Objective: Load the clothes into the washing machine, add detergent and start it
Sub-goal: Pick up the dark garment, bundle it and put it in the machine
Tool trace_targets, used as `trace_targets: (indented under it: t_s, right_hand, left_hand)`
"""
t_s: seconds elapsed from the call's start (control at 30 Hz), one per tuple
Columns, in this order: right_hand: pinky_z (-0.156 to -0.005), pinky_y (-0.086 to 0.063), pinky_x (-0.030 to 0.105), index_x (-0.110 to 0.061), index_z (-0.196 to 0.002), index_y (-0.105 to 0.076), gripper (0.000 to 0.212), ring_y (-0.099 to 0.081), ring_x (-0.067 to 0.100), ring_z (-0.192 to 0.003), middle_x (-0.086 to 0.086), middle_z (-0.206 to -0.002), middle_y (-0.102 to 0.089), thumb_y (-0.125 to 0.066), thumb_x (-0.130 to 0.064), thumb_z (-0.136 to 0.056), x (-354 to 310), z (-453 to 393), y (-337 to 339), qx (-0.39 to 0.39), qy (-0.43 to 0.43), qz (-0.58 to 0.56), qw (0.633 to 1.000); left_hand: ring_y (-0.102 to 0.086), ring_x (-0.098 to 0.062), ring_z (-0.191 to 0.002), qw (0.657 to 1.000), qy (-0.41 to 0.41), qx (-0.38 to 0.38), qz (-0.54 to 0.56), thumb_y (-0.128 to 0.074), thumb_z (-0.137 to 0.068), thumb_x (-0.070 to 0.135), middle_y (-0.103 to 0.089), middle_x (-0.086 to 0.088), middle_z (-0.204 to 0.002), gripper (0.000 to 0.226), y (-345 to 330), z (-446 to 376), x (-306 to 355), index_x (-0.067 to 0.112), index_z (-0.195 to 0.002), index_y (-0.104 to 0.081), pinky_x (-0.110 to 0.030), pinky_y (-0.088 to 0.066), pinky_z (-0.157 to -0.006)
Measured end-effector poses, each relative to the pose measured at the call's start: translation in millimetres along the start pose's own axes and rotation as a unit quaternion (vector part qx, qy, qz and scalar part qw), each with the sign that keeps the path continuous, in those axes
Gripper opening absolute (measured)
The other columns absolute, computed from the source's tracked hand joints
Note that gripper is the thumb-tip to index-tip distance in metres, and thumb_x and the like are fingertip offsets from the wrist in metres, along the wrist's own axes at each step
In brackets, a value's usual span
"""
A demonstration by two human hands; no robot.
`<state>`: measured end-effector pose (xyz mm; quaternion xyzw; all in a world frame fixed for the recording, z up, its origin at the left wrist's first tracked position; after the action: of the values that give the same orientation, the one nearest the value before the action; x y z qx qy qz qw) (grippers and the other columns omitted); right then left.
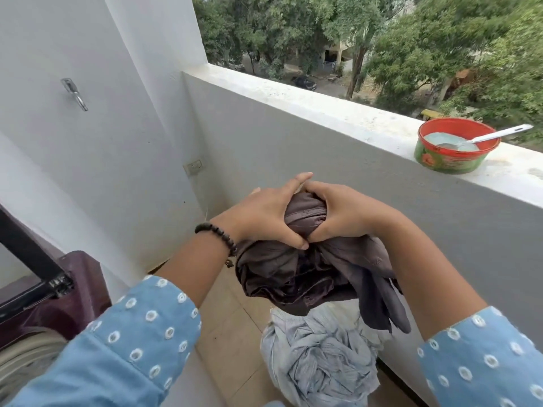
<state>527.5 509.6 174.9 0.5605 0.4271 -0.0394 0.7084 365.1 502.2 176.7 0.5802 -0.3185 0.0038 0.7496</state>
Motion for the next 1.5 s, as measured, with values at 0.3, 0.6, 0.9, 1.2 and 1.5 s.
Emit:
trace_targets:
  t_s: [0.3,0.6,0.9,1.2,1.5]
  right_hand:
    - [-0.098,-0.050,0.031,-0.039,-0.150,-0.019,0.124,-0.054,0.013,-0.129,-0.007,-0.147,-0.047,-0.094,-0.045,-0.051,56,19,2,-0.190,-0.003,-0.344,0.920]
    - [-0.089,-0.052,0.025,-0.025,-0.134,-0.043,0.100,-0.064,0.011,-0.114,-0.010,-0.121,-0.069,-0.095,-0.041,-0.050,73,23,-30,-0.194,-0.035,-0.386,0.901]
    - [-0.092,-0.055,0.050,-0.014,-0.098,-0.071,0.034,-0.072,0.023,-0.093,0.008,-0.098,-0.076,-0.084,-0.007,-0.068,53,17,-1,0.083,-0.063,-0.284,0.953]
    - [-0.101,-0.048,0.044,-0.017,-0.150,-0.031,0.109,-0.052,0.029,-0.130,0.014,-0.148,-0.047,-0.090,-0.044,-0.062,65,35,-7,-0.145,0.056,-0.437,0.886]
    - [-0.107,-0.045,0.038,-0.029,-0.148,-0.029,0.114,-0.057,0.014,-0.125,-0.003,-0.139,-0.056,-0.092,-0.036,-0.054,57,33,-38,-0.010,-0.008,-0.420,0.907]
  left_hand:
    - [-0.070,-0.036,-0.086,0.969,-0.046,0.056,0.236,-0.075,-0.064,-0.002,-0.070,-0.020,-0.100,0.097,22,3,11,0.037,-0.142,-0.032,-0.052,-0.058,-0.084]
    - [-0.061,-0.014,-0.055,0.852,-0.003,0.202,0.483,-0.065,-0.062,-0.009,-0.066,-0.002,-0.065,0.075,34,11,-10,0.017,-0.128,-0.043,-0.026,-0.054,-0.056]
    - [-0.067,-0.011,-0.069,0.830,0.015,0.209,0.517,-0.060,-0.061,-0.007,-0.072,0.003,-0.079,0.059,39,32,-27,0.016,-0.114,-0.052,-0.024,-0.056,-0.061]
    - [-0.065,-0.012,-0.072,0.740,-0.044,0.322,0.588,-0.054,-0.065,-0.008,-0.069,0.000,-0.081,0.044,44,27,-20,0.011,-0.104,-0.060,-0.024,-0.056,-0.066]
    - [-0.060,-0.052,-0.109,0.558,0.055,0.443,0.700,-0.079,-0.056,0.014,-0.060,-0.032,-0.117,0.070,11,16,-55,-0.011,-0.118,-0.056,-0.071,-0.039,-0.099]
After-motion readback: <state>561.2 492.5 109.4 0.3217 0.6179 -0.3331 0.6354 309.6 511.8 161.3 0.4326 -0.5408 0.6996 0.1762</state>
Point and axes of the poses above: each hand's wrist, its own z-axis away from the middle knuckle, its own y-axis out of the back of the hand, x = y × z, the point moved 2 cm from there along -z, towards the middle knuckle
